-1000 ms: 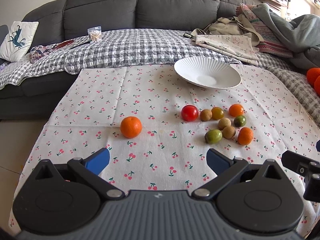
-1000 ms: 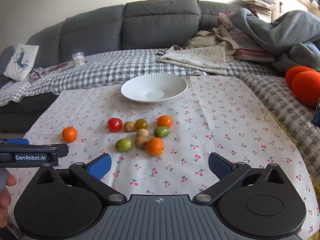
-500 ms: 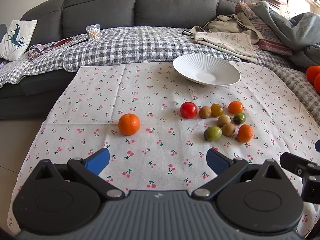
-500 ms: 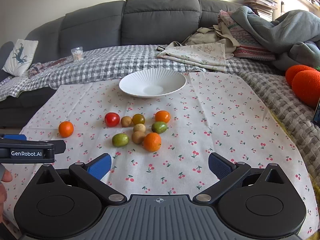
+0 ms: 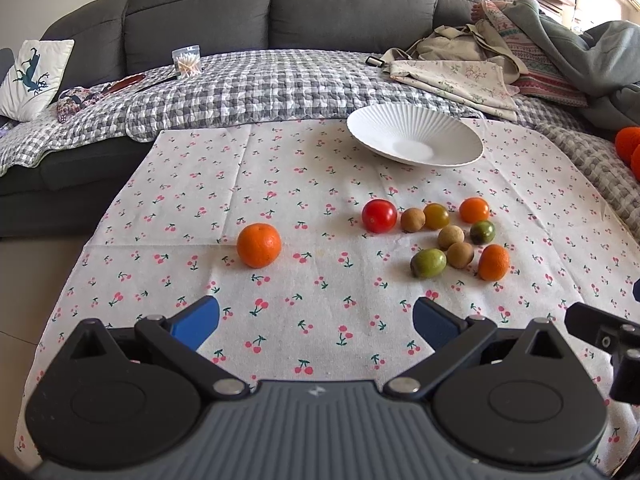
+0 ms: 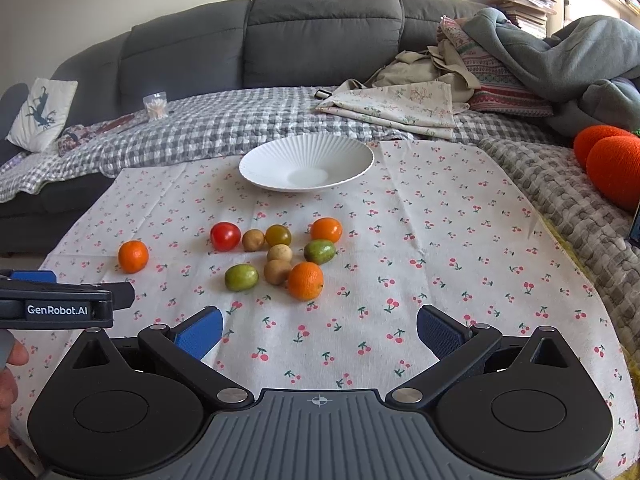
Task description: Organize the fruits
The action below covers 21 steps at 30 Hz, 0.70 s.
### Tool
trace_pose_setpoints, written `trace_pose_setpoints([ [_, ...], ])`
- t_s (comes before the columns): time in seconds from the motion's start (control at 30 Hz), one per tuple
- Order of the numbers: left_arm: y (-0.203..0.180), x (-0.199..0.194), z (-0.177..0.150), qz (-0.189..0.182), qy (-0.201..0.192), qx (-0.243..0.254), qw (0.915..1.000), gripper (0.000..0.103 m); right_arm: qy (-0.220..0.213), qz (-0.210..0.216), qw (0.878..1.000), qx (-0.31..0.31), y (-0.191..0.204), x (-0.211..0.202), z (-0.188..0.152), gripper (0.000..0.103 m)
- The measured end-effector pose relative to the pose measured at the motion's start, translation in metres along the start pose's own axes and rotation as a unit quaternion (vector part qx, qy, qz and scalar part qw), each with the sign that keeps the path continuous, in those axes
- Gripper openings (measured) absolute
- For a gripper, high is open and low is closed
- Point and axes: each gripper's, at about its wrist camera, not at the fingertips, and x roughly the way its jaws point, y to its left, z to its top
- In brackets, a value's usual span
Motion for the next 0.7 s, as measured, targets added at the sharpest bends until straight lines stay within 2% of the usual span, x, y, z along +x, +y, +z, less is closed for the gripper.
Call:
trace_pose_setpoints([
  [0.7,0.002,0.006,0.001,-0.002,0.007,-0.001,1.0000,0.102,0.015,0.005,1.000,-0.004,-0.003,0.012,0.000,0.103],
])
